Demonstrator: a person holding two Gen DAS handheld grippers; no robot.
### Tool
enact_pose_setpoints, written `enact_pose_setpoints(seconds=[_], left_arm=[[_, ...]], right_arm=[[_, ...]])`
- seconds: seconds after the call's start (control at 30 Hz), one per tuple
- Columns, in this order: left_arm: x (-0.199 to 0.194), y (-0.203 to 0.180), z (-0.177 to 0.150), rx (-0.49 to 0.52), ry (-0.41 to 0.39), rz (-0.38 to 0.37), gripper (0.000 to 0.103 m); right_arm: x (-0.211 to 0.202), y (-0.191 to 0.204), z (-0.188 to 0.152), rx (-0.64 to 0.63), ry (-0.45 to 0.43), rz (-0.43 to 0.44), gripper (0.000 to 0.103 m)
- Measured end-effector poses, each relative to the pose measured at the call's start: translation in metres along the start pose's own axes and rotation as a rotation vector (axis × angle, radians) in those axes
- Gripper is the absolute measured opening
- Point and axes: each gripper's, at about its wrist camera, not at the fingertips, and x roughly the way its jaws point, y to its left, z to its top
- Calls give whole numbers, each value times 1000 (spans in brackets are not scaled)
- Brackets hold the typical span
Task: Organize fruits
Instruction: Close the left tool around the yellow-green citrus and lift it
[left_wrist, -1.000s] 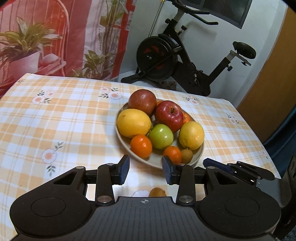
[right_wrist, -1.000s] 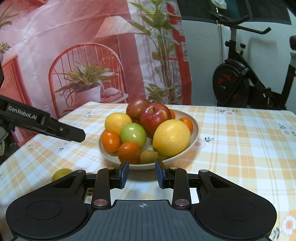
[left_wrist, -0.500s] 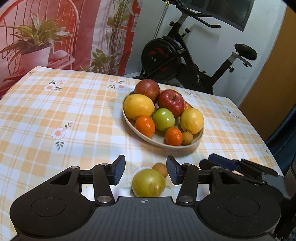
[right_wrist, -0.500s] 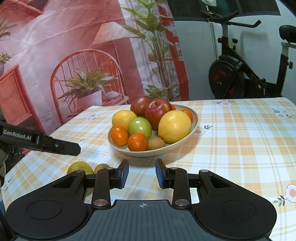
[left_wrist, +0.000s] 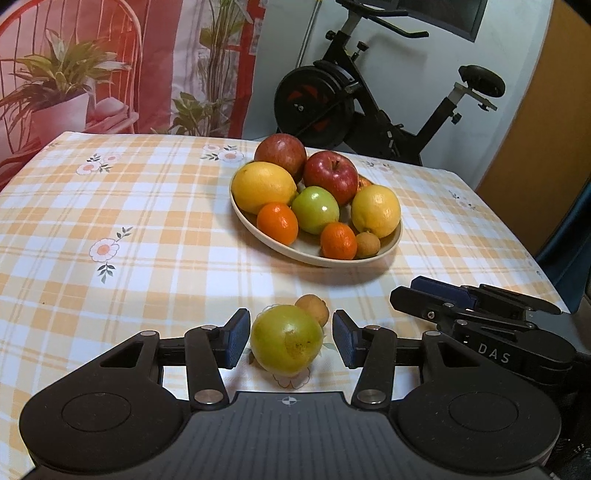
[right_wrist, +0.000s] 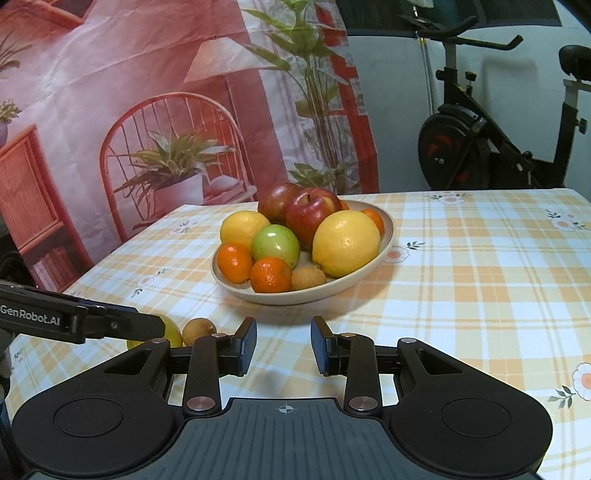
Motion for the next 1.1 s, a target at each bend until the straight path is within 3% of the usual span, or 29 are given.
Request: enact_pose_setpoints(seconds=[0.53, 0.83, 1.1], left_arm=[[7, 0, -7, 24, 14, 6, 49], [-14, 19, -2, -46, -67, 23, 49], [-26, 35, 2, -112, -115, 45, 49]], right_arm=[[1, 3, -2, -18, 7, 14, 31], [3, 16, 2, -53, 31, 22, 31], [30, 47, 12, -124, 79, 74, 31]])
